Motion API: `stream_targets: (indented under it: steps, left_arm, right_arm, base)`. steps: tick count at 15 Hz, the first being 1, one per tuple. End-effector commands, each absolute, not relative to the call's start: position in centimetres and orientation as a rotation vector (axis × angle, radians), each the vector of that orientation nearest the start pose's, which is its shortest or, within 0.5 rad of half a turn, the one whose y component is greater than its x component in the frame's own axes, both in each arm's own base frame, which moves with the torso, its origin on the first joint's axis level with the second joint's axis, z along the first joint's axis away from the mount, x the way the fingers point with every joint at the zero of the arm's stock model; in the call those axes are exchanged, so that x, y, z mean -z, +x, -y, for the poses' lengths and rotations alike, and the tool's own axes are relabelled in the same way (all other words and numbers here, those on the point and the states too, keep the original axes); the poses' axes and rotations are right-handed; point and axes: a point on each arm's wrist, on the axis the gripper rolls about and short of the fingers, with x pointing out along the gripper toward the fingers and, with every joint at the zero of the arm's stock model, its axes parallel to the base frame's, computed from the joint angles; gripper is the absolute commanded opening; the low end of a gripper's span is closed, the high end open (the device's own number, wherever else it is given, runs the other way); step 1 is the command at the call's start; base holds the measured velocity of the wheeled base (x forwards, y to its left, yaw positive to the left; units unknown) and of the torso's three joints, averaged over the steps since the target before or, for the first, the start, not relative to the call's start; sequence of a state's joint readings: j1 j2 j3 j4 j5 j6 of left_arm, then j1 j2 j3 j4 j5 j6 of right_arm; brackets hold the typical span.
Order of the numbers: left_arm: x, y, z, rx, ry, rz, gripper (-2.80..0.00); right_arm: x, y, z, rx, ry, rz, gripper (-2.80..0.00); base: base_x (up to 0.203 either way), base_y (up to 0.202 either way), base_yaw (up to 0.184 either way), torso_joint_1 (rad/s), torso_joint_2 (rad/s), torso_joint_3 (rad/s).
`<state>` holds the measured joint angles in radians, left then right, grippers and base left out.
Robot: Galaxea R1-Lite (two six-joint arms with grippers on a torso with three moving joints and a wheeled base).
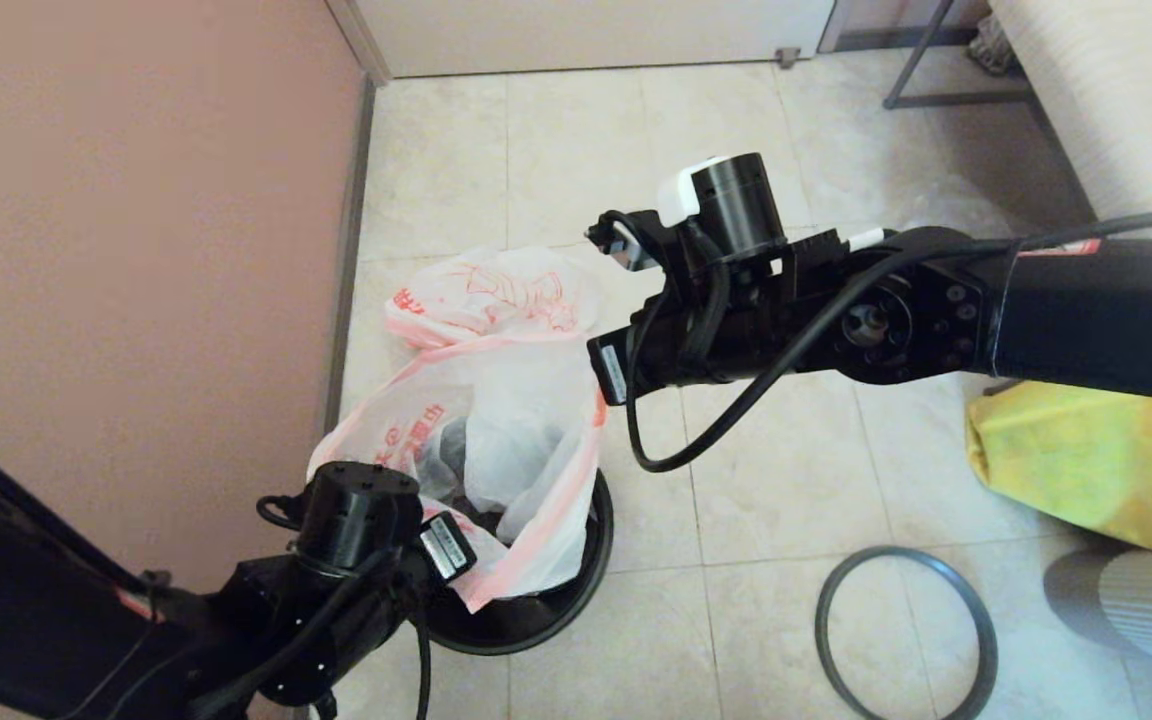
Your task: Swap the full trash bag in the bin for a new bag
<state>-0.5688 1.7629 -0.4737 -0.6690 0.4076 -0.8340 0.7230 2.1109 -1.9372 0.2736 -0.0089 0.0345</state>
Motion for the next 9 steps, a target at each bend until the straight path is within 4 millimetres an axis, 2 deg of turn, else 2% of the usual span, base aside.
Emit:
stream_targets:
  steps: [1, 2, 6, 9]
  left_arm:
    - [-9.9, 21.0, 13.2, -0.054, -0.522, -0.568, -2.08]
    - [-9.9, 20.9, 13.2, -0.055, -0.518, -0.576, 0.0]
    - [-9.9, 21.1, 13.4, -0.055, -0.52, -0.57, 0.0]
    - [-8.8, 21.7, 13.7, -0.069, -0.507, -0.594, 0.0]
  right_arm:
    - [-25.7, 32.7, -28.2, -0.684, -0.13, -0.439, -2.8]
    - [-25.8, 32.8, -28.1, -0.681, -0.126, -0.437, -2.8]
    - [-26.3, 32.6, -27.8, -0.678, -0.11, -0.43, -2.8]
    - [-26.7, 32.3, -27.7, -0.681, -0.105, -0.421, -2.8]
  base:
    - [0.0, 0.0, 0.0, 0.0, 0.0, 0.0]
    - [0.0, 0.0, 0.0, 0.0, 0.0, 0.0]
    - [0.0, 0.0, 0.0, 0.0, 0.0, 0.0]
    - [0.0, 0.0, 0.0, 0.0, 0.0, 0.0]
